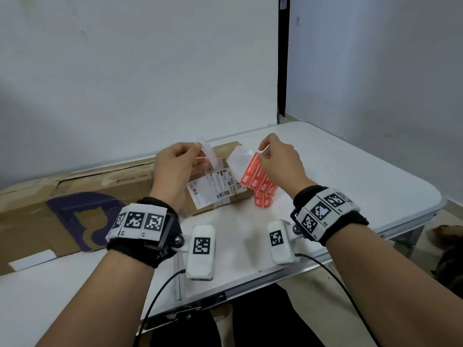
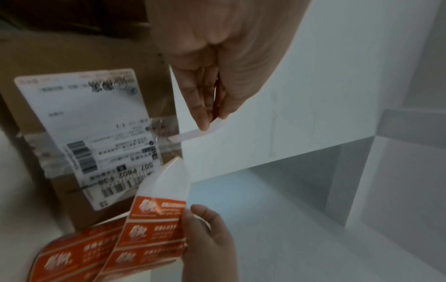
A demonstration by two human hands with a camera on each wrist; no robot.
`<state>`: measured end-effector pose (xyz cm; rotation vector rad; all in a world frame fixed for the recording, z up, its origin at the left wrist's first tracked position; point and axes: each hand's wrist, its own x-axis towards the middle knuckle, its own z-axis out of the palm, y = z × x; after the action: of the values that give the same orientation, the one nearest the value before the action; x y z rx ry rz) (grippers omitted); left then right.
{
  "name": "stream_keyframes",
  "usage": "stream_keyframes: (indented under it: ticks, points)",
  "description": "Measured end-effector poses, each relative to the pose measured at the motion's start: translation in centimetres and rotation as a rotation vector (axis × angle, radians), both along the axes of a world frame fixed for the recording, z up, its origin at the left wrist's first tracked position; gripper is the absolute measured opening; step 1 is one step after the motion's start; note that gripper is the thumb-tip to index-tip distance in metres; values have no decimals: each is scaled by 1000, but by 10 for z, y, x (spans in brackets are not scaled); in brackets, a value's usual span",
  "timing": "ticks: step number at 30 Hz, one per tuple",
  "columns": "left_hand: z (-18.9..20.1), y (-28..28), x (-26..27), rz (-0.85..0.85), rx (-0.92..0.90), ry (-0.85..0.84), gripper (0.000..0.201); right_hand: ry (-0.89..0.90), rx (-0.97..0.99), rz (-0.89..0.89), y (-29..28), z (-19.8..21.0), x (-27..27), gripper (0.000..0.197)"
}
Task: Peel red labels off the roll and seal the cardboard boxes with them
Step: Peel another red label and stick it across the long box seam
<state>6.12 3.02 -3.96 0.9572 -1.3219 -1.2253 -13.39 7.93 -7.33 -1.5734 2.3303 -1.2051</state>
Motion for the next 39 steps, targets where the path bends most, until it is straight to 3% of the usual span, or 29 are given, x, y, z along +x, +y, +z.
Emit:
stream_keyframes:
  ticks: [4, 7, 10, 15, 27, 32, 36, 39]
  points:
    - [8, -4, 16, 57, -57, 30, 10, 148, -6, 42, -6, 5, 13, 18]
    - [13, -6, 24, 65, -85, -1, 8, 215, -122, 100, -15, 20, 28, 18]
    - [17, -7, 30, 64, -106, -25, 9, 98, -290, 314, -23, 44, 53, 10]
    - [27, -14, 46, 96, -106, -4, 8, 187, -327, 544, -39, 69, 98, 12]
    - [42, -31, 81, 168, -46, 27, 5, 396, -318, 496, -66, 75, 143, 22]
    - [46, -33, 90, 180, -36, 20, 10, 444, -320, 500, -70, 76, 152, 11]
    - [48, -33, 98, 184, -36, -44, 18, 386, -342, 504, -74, 78, 158, 12]
    - [46, -32, 111, 96, -43, -119, 17, 268, -346, 509, -80, 78, 159, 14]
